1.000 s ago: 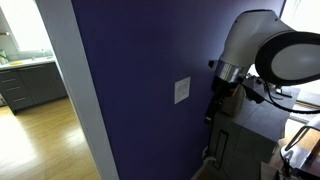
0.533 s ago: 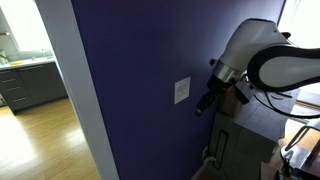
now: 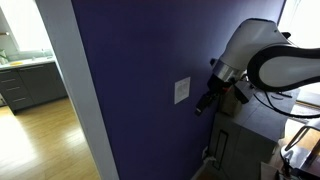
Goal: Press the left lights switch on the wall
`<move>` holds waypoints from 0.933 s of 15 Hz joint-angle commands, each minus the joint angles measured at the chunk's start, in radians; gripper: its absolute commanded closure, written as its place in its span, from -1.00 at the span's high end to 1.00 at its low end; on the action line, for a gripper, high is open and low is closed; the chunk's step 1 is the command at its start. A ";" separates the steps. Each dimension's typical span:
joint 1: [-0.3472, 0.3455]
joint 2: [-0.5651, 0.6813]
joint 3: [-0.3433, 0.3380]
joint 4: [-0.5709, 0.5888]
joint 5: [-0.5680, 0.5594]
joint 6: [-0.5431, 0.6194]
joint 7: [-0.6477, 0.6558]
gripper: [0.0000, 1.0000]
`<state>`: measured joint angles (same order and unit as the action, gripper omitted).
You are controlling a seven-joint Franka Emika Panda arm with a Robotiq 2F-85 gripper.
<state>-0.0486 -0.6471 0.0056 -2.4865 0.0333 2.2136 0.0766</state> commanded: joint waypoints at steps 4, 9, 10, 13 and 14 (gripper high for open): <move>-0.003 0.005 -0.035 -0.019 -0.039 0.099 -0.094 1.00; -0.003 0.014 -0.040 -0.001 -0.035 0.099 -0.089 1.00; -0.002 0.014 -0.039 0.000 -0.035 0.099 -0.089 1.00; -0.011 0.015 -0.029 -0.001 -0.051 0.102 -0.082 1.00; -0.026 0.022 -0.026 -0.006 -0.067 0.119 -0.074 1.00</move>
<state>-0.0550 -0.6340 -0.0277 -2.4874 0.0019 2.3152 -0.0145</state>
